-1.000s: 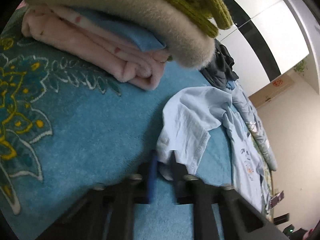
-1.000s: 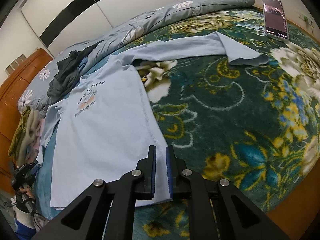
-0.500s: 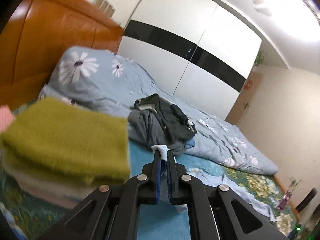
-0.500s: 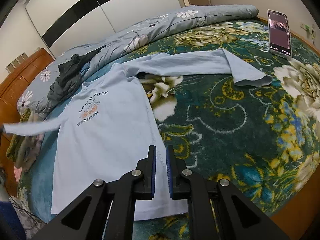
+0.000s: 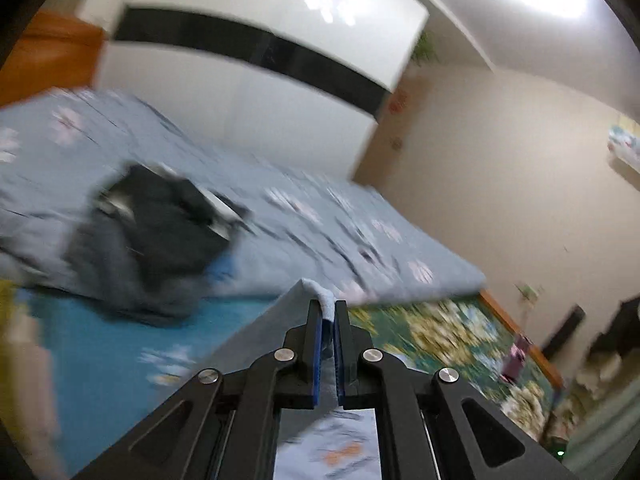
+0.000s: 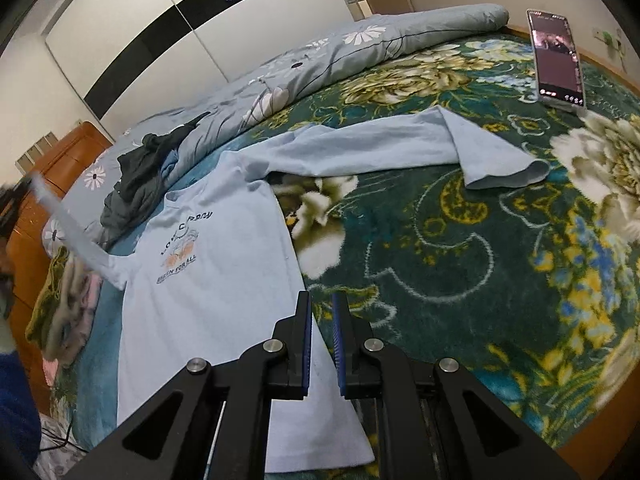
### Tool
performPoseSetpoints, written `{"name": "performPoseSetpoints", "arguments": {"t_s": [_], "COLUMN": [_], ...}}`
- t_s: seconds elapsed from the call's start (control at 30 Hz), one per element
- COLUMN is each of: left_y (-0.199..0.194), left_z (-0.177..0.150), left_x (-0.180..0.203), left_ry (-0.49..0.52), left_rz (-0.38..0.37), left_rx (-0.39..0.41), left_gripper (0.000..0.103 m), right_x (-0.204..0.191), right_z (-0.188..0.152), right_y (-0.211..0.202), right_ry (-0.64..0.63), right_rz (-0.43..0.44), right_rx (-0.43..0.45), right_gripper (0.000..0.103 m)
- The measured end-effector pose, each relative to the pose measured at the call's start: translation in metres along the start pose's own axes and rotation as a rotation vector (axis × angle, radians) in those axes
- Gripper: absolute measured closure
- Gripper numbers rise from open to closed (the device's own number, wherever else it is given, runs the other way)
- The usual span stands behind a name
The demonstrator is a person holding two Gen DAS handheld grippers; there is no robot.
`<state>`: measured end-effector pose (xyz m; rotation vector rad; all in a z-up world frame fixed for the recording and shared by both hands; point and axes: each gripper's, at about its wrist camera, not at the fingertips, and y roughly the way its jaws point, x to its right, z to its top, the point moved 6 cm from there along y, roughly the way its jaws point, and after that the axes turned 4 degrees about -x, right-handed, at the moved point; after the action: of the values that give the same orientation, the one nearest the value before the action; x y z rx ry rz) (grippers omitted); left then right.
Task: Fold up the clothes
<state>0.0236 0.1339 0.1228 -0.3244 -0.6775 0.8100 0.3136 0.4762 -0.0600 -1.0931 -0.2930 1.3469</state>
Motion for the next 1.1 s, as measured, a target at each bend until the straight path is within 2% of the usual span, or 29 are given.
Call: {"name": "performPoseSetpoints", "arguments": {"t_s": [0.13,0.27,0.47,0.6,0.63,0.7,0.73,0.77,0.83,0.9,0.97,1.0,1.1], "left_y": [0.095,0.165,0.249,0.280,0.280,0.280,0.277,0.268,0.243,0.215,0.174,0.156,0.098], "left_z": [-0.023,-0.054,-0.097,-0.117,-0.119,-0.122,-0.123,-0.121,-0.116,-0.109,-0.106,-0.107,-0.126], "left_x": [0.037,0.071,0.091,0.085,0.083,0.077,0.074,0.071,0.065,0.053,0.027,0.014,-0.035], "left_ry": [0.023,0.046,0.082,0.059,0.044,0.013,0.003,0.004,0.020,0.031,0.050,0.064,0.096], "left_rz": [-0.068,-0.095,-0.051,-0.029,-0.043,-0.069,-0.082,-0.093,-0.112,-0.103,-0.027,0.018,0.214], "left_rx": [-0.139,-0.271,-0.444,-0.501,-0.505,-0.513,-0.515,-0.508,-0.475,-0.429,-0.349,-0.317,-0.213], "left_gripper": [0.098,0.098,0.097,0.094,0.093,0.081,0.067,0.058,0.058,0.053,0.039,0.037,0.036], "right_x": [0.008,0.021,0.040,0.043,0.043,0.042,0.041,0.040,0.036,0.029,0.015,0.007,-0.029], "right_z": [-0.002,-0.001,0.001,0.005,0.006,0.010,0.011,0.013,0.018,0.026,0.039,0.046,0.070], "right_y": [0.008,0.015,0.025,0.027,0.028,0.030,0.031,0.032,0.035,0.036,0.039,0.041,0.052], "right_ry": [0.018,0.029,0.058,0.059,0.056,0.048,0.045,0.040,0.030,0.019,0.004,-0.010,-0.073], "right_rz": [0.008,-0.002,0.002,0.018,0.018,0.017,0.017,0.017,0.018,0.028,0.051,0.063,0.103], "right_rx": [-0.015,-0.033,-0.051,-0.051,-0.050,-0.051,-0.052,-0.053,-0.055,-0.051,-0.043,-0.040,-0.032], "right_gripper": [0.094,0.094,0.094,0.094,0.094,0.094,0.094,0.094,0.094,0.094,0.094,0.094,0.094]}}
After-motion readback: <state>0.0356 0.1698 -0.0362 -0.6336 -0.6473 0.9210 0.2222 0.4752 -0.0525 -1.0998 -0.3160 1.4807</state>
